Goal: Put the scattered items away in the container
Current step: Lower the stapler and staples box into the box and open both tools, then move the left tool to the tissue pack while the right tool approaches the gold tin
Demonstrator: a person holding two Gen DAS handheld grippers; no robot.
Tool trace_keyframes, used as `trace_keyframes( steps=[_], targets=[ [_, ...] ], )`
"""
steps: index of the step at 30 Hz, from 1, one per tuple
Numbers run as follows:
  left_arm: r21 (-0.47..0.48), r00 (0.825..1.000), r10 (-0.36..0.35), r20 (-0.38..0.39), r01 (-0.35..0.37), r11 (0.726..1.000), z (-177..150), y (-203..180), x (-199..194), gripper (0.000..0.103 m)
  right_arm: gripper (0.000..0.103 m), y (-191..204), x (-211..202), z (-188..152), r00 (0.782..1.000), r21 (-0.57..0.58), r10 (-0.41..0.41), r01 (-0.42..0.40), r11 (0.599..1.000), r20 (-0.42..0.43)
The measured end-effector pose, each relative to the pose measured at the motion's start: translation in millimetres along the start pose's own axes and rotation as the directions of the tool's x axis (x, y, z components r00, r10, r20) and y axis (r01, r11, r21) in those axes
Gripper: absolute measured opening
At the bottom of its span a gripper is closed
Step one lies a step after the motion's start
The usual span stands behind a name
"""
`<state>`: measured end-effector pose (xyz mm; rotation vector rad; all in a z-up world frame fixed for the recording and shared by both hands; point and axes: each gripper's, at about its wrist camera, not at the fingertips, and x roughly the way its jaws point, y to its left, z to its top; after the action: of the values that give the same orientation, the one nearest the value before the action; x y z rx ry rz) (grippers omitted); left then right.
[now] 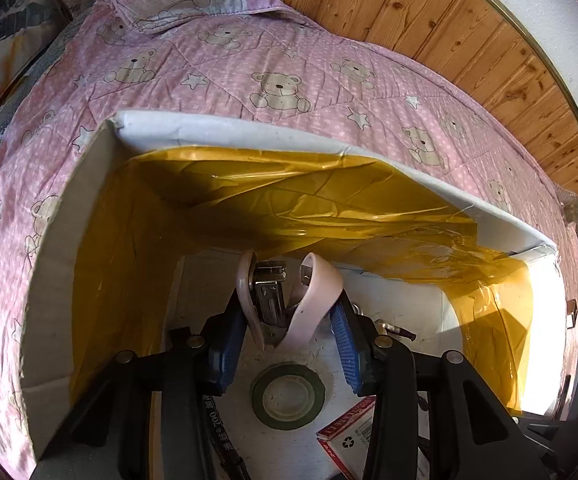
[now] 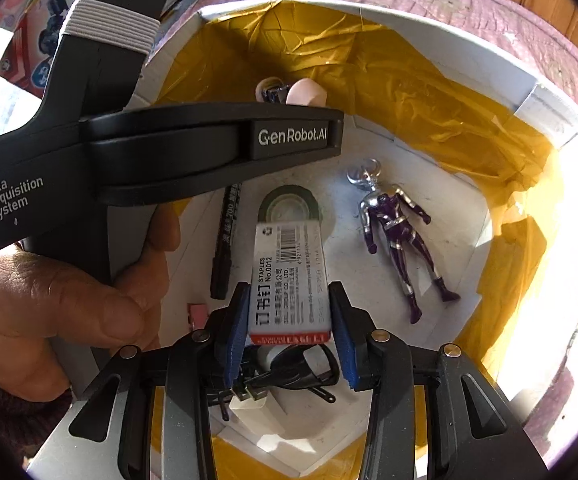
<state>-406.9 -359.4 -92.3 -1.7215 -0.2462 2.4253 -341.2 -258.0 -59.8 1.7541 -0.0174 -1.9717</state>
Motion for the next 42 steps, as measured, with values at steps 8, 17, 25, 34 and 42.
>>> trace_keyframes(
  steps=[8, 17, 25, 34, 42],
  targets=[
    [-0.001, 0.999, -0.005, 0.038, 0.005, 1.000, -1.9, -0.5, -14.0, 0.052, 0.053, 0.0, -32.3, -20.8, 0.993, 0.014, 0.105, -0.106, 0.994, 0.048],
    [-0.011, 0.998, -0.004, 0.058, 0.005, 1.000, -8.2, -5.0, -40.9, 0.053, 0.054, -5.0, -84.0, -73.7, 0.962, 0.025, 0.138, -0.148, 0.989, 0.236],
    [0.013, 0.993, 0.003, 0.121, -0.005, 1.000, -38.7, -28.4, -90.7, 0.058, 0.054, -23.4, -121.4, -128.8, 0.905, 0.053, 0.142, -0.177, 0.983, 0.402],
    [0.135, 0.978, -0.031, 0.208, 0.003, 0.991, -103.3, -84.8, -152.0, 0.068, 0.054, -45.1, -141.9, -202.2, 0.831, 0.087, 0.133, -0.212, 0.973, 0.541],
    [0.266, 0.980, -0.123, 0.158, 0.077, 0.961, -168.1, -159.0, -159.5, 0.070, 0.054, -91.7, -141.5, -276.0, 0.806, 0.201, 0.028, -0.181, 0.963, 0.591]
  ],
)
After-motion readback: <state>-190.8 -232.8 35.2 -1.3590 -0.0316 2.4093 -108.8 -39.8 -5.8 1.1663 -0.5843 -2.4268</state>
